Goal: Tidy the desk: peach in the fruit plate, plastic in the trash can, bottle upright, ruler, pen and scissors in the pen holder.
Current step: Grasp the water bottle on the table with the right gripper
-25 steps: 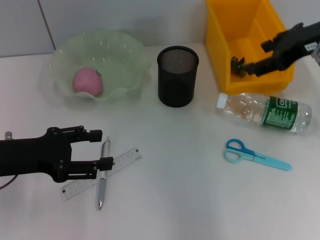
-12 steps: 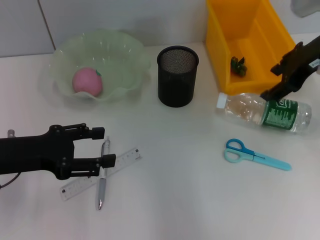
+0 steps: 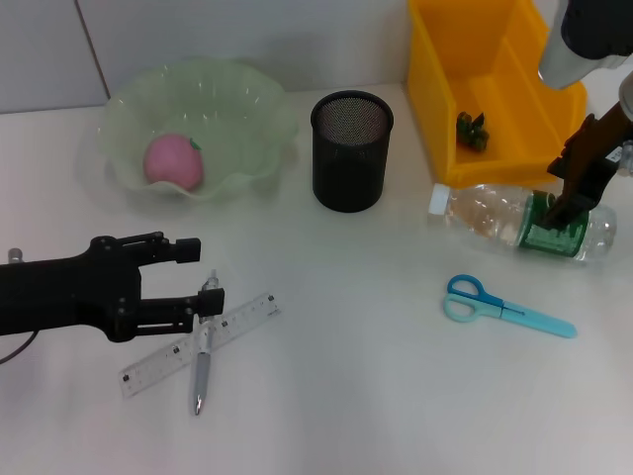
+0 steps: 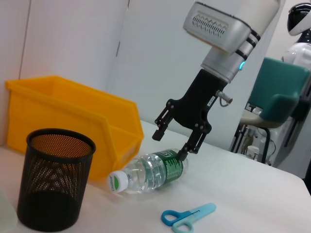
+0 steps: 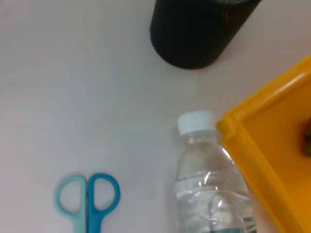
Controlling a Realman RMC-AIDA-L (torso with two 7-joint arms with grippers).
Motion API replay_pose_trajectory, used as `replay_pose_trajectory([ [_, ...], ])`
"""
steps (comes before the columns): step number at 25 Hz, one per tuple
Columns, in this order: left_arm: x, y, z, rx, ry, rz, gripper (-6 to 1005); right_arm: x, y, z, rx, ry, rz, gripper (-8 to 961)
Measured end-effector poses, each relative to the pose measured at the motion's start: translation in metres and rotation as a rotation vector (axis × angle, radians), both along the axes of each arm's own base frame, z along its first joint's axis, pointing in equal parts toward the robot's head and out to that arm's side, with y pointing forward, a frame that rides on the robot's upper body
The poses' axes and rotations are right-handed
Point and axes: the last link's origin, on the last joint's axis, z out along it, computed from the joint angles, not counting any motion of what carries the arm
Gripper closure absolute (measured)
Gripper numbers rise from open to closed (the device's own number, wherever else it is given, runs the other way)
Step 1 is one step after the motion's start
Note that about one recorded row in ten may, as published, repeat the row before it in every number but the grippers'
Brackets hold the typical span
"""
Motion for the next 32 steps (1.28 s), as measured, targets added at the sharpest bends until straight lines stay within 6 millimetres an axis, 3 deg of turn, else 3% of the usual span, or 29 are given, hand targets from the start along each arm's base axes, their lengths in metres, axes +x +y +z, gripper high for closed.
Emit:
replay_pose_trajectory([
  [14, 0.0, 0.001, 0.002, 0.012, -0.009, 0.006, 198, 0.017, 0.002, -0.027, -0.049, -0.085, 0.013, 195],
  [32, 0.0, 0.002, 0.003, 0.021, -0.015, 0.01, 198, 0.026, -0.001, -0.045, -0.063, -0.088, 0.009, 193],
])
